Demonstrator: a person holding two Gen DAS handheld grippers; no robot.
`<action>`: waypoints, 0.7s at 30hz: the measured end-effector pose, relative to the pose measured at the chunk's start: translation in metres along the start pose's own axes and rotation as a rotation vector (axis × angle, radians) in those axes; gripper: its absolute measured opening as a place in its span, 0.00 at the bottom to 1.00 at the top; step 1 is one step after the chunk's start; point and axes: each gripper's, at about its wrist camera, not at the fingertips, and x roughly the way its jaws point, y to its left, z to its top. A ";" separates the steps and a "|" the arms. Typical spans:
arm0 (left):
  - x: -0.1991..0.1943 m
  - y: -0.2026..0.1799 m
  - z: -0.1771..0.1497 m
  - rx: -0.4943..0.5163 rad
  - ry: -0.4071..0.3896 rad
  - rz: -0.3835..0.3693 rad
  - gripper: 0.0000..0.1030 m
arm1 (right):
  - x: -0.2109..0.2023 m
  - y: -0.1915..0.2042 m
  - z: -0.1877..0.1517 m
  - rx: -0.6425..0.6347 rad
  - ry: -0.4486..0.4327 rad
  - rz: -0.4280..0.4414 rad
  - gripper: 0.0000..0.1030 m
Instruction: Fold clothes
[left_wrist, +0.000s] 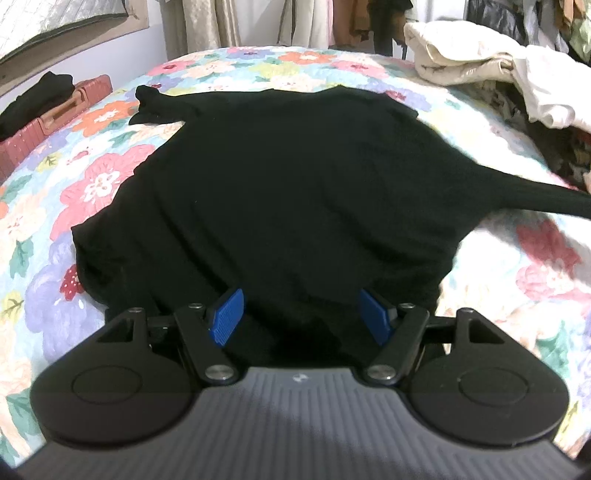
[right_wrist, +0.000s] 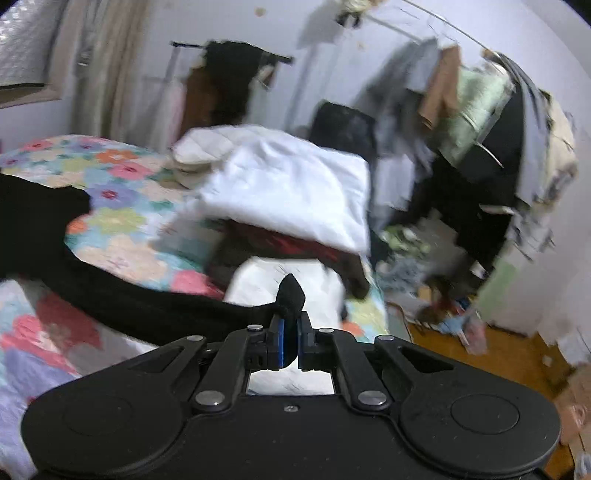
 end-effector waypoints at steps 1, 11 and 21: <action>0.001 -0.002 -0.001 0.007 0.004 0.005 0.67 | -0.002 -0.007 -0.004 0.009 0.007 -0.015 0.06; 0.004 -0.004 -0.004 0.011 0.038 0.010 0.68 | 0.028 -0.004 -0.060 0.018 0.142 -0.021 0.06; -0.024 0.025 0.012 -0.076 -0.028 0.013 0.71 | 0.044 0.026 -0.075 -0.034 0.318 0.059 0.43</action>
